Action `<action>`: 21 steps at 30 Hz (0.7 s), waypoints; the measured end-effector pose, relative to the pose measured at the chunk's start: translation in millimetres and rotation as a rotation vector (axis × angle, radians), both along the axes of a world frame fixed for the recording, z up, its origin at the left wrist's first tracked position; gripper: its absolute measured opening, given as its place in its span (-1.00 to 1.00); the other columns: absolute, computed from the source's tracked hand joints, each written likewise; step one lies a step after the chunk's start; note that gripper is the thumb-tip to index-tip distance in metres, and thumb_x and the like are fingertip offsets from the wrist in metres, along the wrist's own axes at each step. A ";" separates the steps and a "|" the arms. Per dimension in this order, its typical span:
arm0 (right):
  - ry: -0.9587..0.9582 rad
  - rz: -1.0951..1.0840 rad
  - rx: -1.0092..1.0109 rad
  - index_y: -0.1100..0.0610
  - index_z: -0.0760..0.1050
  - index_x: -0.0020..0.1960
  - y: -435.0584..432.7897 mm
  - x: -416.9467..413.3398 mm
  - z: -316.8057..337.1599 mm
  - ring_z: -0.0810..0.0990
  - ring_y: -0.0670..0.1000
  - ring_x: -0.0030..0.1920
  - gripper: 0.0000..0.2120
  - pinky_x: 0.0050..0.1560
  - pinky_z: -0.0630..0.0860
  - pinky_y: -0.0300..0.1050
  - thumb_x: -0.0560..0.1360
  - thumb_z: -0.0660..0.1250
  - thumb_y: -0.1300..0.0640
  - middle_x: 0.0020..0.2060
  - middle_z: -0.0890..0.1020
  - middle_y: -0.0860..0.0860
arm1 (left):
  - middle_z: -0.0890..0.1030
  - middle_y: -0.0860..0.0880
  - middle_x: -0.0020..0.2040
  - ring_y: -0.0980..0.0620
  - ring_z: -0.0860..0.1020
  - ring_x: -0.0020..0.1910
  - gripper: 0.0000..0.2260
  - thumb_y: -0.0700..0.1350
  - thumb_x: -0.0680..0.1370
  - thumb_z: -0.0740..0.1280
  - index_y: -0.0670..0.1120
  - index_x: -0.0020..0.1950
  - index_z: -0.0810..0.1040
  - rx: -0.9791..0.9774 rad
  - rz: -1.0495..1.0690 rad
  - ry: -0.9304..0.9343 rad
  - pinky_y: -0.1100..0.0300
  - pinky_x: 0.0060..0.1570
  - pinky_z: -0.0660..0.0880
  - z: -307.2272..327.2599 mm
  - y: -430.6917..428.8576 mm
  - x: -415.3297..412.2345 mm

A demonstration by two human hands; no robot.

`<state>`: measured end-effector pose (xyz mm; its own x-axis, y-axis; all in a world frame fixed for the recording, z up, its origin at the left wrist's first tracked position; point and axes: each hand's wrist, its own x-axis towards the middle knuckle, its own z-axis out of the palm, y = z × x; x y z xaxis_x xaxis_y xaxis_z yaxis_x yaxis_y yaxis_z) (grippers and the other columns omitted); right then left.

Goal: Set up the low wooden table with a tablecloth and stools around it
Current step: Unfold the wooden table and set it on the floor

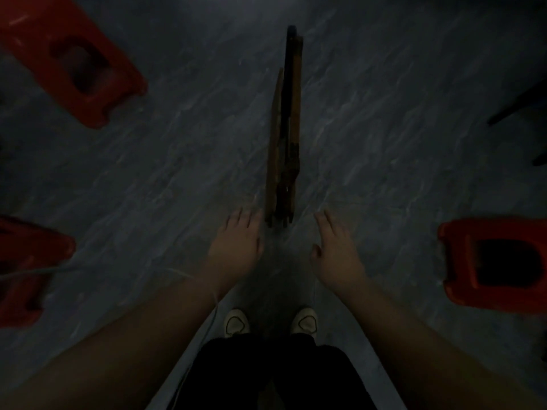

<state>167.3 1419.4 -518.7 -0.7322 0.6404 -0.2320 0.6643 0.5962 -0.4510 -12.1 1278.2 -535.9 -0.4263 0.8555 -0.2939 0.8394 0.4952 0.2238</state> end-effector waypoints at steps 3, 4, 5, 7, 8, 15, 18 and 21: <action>0.018 -0.021 -0.021 0.23 0.21 0.55 10.8 -11.6 -77.0 0.20 0.25 0.51 -0.29 0.53 0.14 0.06 0.44 0.35 0.22 0.51 0.24 0.24 | 0.14 -0.19 0.59 -0.18 0.11 0.56 -0.41 0.04 0.64 0.12 -0.12 0.61 0.03 -0.018 0.007 -0.044 -0.06 0.52 0.12 -76.1 13.6 -2.4; 0.031 -0.033 -0.035 0.24 0.21 0.54 14.7 -17.6 -100.1 0.19 0.25 0.51 -0.30 0.53 0.13 0.07 0.45 0.35 0.23 0.52 0.23 0.24 | 0.13 -0.19 0.60 -0.18 0.12 0.56 -0.40 0.04 0.64 0.13 -0.12 0.61 0.01 -0.013 0.014 -0.041 -0.05 0.51 0.13 -100.3 18.8 -5.6; 0.053 -0.046 -0.043 0.25 0.21 0.54 19.5 -23.8 -123.1 0.19 0.24 0.52 -0.31 0.53 0.13 0.08 0.46 0.36 0.24 0.52 0.23 0.24 | 0.12 -0.18 0.60 -0.18 0.13 0.56 -0.38 0.04 0.64 0.14 -0.13 0.62 0.00 -0.003 0.022 -0.040 -0.05 0.51 0.14 -123.9 25.5 -9.8; 0.112 -0.044 -0.038 0.28 0.23 0.53 27.9 -34.4 -166.0 0.21 0.24 0.51 -0.34 0.52 0.13 0.13 0.48 0.36 0.25 0.51 0.25 0.25 | 0.11 -0.18 0.60 -0.17 0.14 0.56 -0.35 0.06 0.63 0.16 -0.14 0.62 -0.01 0.007 0.036 -0.052 -0.05 0.50 0.15 -167.8 37.3 -19.0; 0.139 -0.043 -0.034 0.28 0.23 0.53 31.8 -40.0 -184.5 0.22 0.23 0.51 -0.34 0.52 0.14 0.13 0.49 0.36 0.25 0.51 0.25 0.24 | 0.11 -0.18 0.60 -0.16 0.14 0.56 -0.34 0.07 0.62 0.16 -0.15 0.62 -0.02 0.029 0.038 -0.044 -0.05 0.51 0.15 -189.5 43.1 -24.3; 0.467 -0.040 -0.146 0.16 0.30 0.47 63.6 -88.6 -292.8 0.44 0.14 0.38 -0.32 0.43 0.34 0.03 0.41 0.46 0.26 0.36 0.47 0.18 | 0.27 -0.21 0.53 -0.22 0.34 0.44 -0.21 0.24 0.49 0.16 -0.12 0.60 0.03 0.258 0.117 -0.086 -0.16 0.38 0.35 -316.2 93.4 -49.3; 0.560 -0.098 -0.212 0.08 0.28 0.48 75.4 -102.0 -319.8 0.44 -0.02 0.39 -0.36 0.42 0.37 -0.01 0.46 0.41 0.25 0.38 0.47 0.03 | 0.28 -0.07 0.53 -0.07 0.35 0.45 -0.23 0.30 0.47 0.14 0.01 0.61 0.03 0.416 0.196 -0.250 -0.13 0.39 0.36 -345.5 109.6 -52.2; 0.577 -0.115 -0.252 0.09 0.19 0.54 81.1 -105.0 -333.8 0.40 -0.01 0.43 -0.32 0.41 0.36 0.14 0.48 0.33 0.30 0.41 0.44 0.04 | 0.20 0.38 0.48 0.39 0.20 0.44 -0.34 0.23 0.52 0.21 0.25 0.58 0.04 0.665 0.235 -0.481 0.28 0.44 0.22 -353.9 117.7 -46.5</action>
<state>62.3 1500.5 -852.5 -0.7141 0.6996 0.0250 0.3264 0.3644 -0.8722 -58.6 1395.9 -889.8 -0.5716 0.8193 0.0442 0.4708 0.2834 0.8355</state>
